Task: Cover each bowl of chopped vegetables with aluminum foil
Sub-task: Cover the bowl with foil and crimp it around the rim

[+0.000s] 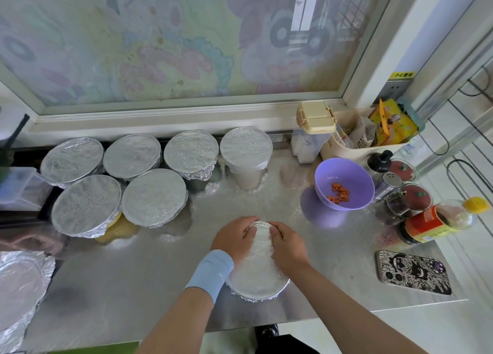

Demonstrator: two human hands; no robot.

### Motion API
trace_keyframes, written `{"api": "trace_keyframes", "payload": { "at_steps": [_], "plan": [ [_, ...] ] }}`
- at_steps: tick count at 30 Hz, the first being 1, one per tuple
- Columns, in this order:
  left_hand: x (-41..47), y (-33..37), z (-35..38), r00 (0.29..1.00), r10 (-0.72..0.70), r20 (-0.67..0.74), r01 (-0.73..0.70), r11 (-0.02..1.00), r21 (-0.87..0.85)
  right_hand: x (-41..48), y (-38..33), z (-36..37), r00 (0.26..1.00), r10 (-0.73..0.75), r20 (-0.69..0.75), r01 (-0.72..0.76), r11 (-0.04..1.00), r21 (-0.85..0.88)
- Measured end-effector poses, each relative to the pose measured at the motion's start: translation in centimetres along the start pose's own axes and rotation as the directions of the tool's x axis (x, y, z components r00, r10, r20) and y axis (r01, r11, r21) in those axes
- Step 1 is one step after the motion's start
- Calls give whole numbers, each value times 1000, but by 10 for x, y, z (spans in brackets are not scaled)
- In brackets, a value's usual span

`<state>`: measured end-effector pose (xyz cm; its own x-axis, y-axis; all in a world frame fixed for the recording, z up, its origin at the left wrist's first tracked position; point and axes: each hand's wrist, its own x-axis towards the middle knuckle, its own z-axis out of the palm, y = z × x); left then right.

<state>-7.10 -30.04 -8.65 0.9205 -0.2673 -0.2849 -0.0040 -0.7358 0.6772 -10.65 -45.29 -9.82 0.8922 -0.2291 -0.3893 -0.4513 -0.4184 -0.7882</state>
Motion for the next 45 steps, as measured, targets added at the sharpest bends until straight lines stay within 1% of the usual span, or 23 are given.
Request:
{"api": "trace_keyframes", "payload": {
  "at_steps": [4,6,11,12,13,14,15,16,17,19,21,24,26,29,32,34,36,40,42,45],
  "plan": [
    [-2,-3,5,995,-22,-100,23,1000,6,4,1,1,999,42,-2,-42,998,52],
    [1,-2,6,993,-45,-110,45,999,-2,4,2,0,999,42,-3,-41,997,59],
    [-4,-2,5,986,-129,-106,125,991,-48,8,-3,-3,997,45,66,-47,998,28],
    [-6,-5,5,984,-136,-116,134,991,-21,6,-3,-6,998,44,44,-44,999,9],
    [-8,-7,5,985,-99,-142,109,992,65,2,-2,-9,999,31,-8,-31,999,-14],
    [-10,-7,5,987,-17,-159,48,980,193,-5,0,-11,997,8,-73,-11,999,-34],
    [-11,-4,4,987,79,-142,-33,952,303,-13,3,-11,992,-10,-123,4,999,-48],
    [-11,1,4,983,160,-87,-116,919,376,-23,7,-10,989,-20,-147,12,999,-51],
    [-9,7,5,977,213,-8,-189,884,428,-32,13,-6,990,-21,-142,16,999,-38],
    [-5,15,12,955,263,134,-294,812,503,-46,22,2,996,14,-90,-10,999,50],
    [-5,15,18,941,279,193,-339,760,554,-50,27,8,997,45,-69,-33,985,171],
    [-6,8,22,940,294,170,-337,742,579,-44,30,15,994,74,-86,-40,940,339],
    [-6,7,24,938,314,149,-341,743,576,-40,32,18,990,89,-107,-39,916,399],
    [-9,5,24,944,307,121,-319,760,566,-35,30,18,988,107,-114,-51,909,414],
    [-14,0,18,956,264,131,-290,765,575,-30,22,20,991,111,-71,-73,913,400],
    [-23,-1,15,945,292,150,-323,744,585,-27,14,24,993,106,-55,-77,920,384],
    [-33,-2,13,930,314,190,-363,707,607,-27,8,26,990,128,-62,-92,909,407],
    [-39,-3,7,935,247,256,-356,630,690,-37,9,24,980,184,-80,-126,874,470],
    [-39,-1,8,939,229,256,-344,616,709,-39,12,27,978,205,-47,-155,854,496],
    [-40,0,12,948,220,231,-319,624,713,-37,13,34,969,244,-36,-186,818,544]
  ]
}}
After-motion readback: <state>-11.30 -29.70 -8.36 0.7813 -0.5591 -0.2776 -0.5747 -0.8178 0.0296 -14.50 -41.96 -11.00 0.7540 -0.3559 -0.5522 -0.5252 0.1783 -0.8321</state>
